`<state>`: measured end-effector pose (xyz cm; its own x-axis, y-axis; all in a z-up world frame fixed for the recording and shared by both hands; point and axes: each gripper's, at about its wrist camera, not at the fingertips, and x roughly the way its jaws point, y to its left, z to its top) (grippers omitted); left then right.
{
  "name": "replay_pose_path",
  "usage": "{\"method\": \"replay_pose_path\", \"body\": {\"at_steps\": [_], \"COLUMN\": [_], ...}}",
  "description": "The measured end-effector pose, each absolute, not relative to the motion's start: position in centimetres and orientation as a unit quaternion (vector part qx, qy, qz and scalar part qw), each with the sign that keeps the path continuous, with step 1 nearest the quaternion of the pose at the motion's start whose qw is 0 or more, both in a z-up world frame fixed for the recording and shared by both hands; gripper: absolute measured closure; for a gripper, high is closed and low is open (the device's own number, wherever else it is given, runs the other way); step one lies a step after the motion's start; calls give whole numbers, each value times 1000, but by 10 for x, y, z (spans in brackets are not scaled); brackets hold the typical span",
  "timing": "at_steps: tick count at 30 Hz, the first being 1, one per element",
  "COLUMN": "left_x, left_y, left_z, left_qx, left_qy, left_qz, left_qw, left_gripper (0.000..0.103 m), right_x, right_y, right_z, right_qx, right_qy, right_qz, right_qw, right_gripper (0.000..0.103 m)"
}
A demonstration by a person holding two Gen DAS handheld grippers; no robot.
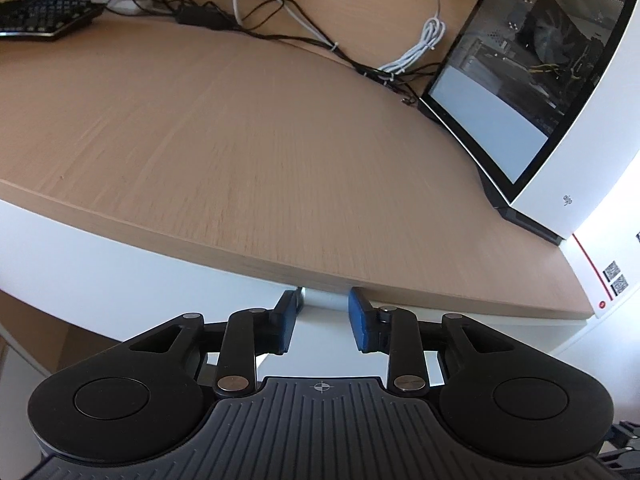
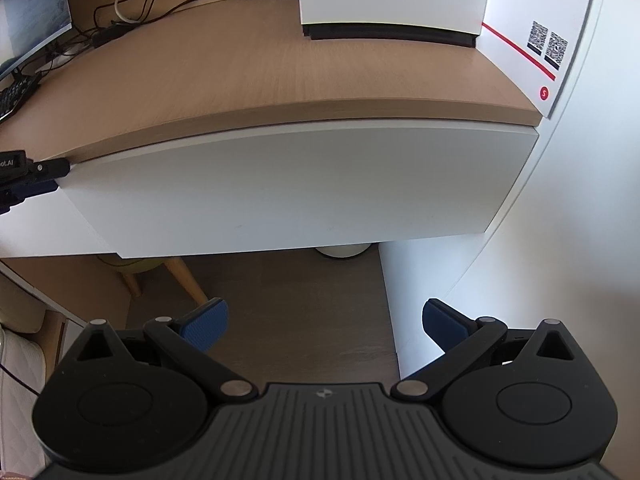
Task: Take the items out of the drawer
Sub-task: 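Move both tools down toward the white drawer front under the desk, then hook the drawer front edge with both tools and pull the drawer open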
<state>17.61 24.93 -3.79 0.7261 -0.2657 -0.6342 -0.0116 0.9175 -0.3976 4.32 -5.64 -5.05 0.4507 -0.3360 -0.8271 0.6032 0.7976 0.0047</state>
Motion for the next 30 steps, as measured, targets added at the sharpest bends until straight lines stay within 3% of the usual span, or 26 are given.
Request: {"method": "replay_pose_path", "body": {"at_steps": [7, 22, 28, 29, 30], "left_x": [178, 177, 174, 174, 174], "left_y": [241, 244, 244, 243, 243], "left_z": [-34, -33, -33, -33, -33], "left_qx": [-153, -164, -168, -168, -168], "left_qy": [376, 388, 390, 390, 390], "left_qz": [-99, -106, -104, -103, -102], "left_qw": [908, 901, 900, 899, 900], "left_gripper": [58, 58, 58, 58, 58], "right_x": [48, 73, 98, 105, 112], "right_y": [-53, -62, -77, -79, -80], "right_z": [-50, -34, -14, -12, -11], "right_qx": [149, 119, 93, 85, 77], "right_qy": [446, 414, 360, 350, 346], "right_qz": [-281, -276, -272, -272, -269], "right_qw": [837, 859, 888, 892, 896], "right_gripper": [0, 0, 0, 6, 18]}}
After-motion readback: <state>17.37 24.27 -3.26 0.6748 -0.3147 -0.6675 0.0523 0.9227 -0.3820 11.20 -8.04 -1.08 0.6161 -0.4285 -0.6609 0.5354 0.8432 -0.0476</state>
